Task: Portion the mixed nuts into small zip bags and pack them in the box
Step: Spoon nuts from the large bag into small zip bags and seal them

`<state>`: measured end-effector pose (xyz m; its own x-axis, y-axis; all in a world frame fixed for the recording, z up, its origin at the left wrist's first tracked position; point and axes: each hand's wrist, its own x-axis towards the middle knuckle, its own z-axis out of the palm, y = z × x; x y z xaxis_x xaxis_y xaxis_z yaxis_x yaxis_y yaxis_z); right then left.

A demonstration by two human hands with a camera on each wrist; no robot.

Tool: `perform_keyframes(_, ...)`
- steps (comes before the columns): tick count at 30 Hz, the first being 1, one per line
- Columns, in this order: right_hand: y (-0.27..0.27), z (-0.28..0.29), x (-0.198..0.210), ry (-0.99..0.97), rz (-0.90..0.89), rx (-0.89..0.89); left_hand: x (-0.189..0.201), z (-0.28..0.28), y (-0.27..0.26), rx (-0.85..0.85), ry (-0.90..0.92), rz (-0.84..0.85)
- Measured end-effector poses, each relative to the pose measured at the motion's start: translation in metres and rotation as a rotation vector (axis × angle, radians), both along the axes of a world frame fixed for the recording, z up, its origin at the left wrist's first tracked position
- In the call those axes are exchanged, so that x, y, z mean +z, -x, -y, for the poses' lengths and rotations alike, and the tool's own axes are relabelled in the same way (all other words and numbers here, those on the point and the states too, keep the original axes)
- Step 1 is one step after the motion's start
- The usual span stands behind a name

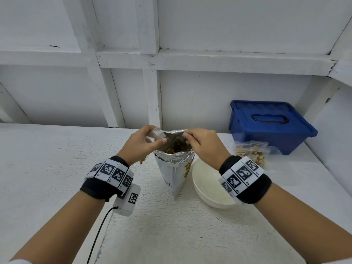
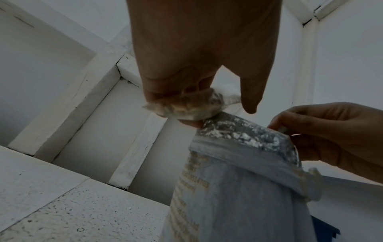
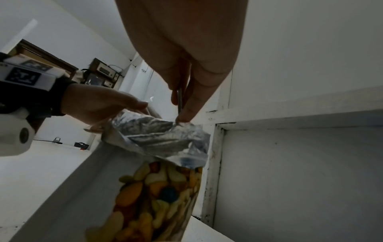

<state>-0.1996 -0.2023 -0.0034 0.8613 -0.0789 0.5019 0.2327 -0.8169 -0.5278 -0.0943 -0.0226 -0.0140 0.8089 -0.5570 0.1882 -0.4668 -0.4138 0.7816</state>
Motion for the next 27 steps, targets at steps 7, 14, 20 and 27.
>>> perform_keyframes(7,-0.003,-0.006,-0.003,-0.1,-0.07,-0.108,0.004,0.002,0.004,-0.013,0.008,-0.027)
perform_keyframes(14,-0.002,-0.001,-0.004,-0.394,-0.13,-0.256,0.003,0.001,0.005,-0.027,0.015,-0.051)
perform_keyframes(20,-0.001,0.009,0.001,-0.597,-0.14,-0.337,0.003,-0.001,0.005,-0.018,0.015,-0.049)
perform_keyframes(27,-0.002,0.019,0.007,-0.828,-0.126,-0.426,0.005,-0.004,0.003,-0.04,-0.064,-0.028)
